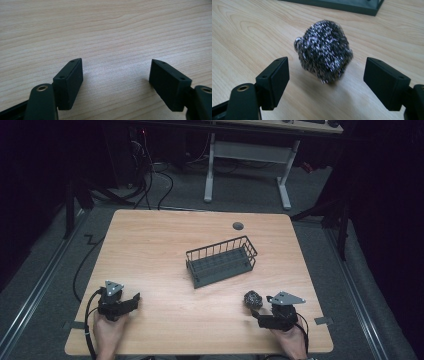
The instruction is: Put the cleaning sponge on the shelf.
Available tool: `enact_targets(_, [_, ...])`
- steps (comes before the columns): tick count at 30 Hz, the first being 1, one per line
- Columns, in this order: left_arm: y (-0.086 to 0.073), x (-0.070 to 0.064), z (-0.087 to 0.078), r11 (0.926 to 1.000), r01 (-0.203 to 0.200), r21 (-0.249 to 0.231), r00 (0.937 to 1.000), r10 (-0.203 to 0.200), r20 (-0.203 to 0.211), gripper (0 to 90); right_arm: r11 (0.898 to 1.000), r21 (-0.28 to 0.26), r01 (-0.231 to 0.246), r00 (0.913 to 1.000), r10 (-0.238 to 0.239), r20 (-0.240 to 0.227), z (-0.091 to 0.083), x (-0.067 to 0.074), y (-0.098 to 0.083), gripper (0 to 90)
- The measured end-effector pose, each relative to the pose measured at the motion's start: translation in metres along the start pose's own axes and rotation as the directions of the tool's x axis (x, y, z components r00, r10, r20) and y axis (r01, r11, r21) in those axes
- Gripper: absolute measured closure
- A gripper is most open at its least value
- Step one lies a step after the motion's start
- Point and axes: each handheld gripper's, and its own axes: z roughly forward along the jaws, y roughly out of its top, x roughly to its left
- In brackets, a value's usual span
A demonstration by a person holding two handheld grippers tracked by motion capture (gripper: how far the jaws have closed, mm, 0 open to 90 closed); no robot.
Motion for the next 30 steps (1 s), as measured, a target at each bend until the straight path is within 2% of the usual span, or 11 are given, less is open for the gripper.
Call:
enact_targets(7, [0.000,0.000,0.000,1.0000,0.003,0.000,1.0000,-0.003,0.002,27.8,1.000,0.005,0.004,1.0000,-0.004,-0.005,0.017,0.002,0.010,21.4])
enact_targets(12, [0.000,0.000,0.000,1.0000,0.004,0.000,1.0000,-0.004,0.004,27.6,1.000,0.025,0.010,0.9999,-0.010,-0.007,0.026,0.002,0.010,26.9])
enact_targets(14, [0.000,0.001,0.000,1.0000,0.006,-0.001,1.0000,-0.006,0.006,27.5,0.999,0.046,0.016,0.9999,-0.016,-0.003,0.031,0.003,0.008,32.5])
enact_targets(20, [0.000,0.001,0.000,1.0000,0.009,-0.002,0.9999,-0.009,0.010,27.3,0.997,0.072,0.028,0.9993,-0.030,0.024,0.032,0.004,0.006,37.1])
enact_targets(23, [0.000,0.001,0.000,1.0000,0.010,-0.001,0.9999,-0.010,0.012,27.2,0.997,0.073,0.015,0.9997,-0.017,0.019,0.031,0.004,0.006,38.7])
enact_targets(30, [0.000,0.001,0.000,1.0000,0.009,-0.001,0.9999,-0.009,0.012,27.2,0.997,0.066,0.036,0.9993,-0.036,-0.005,0.029,0.005,0.007,40.3])
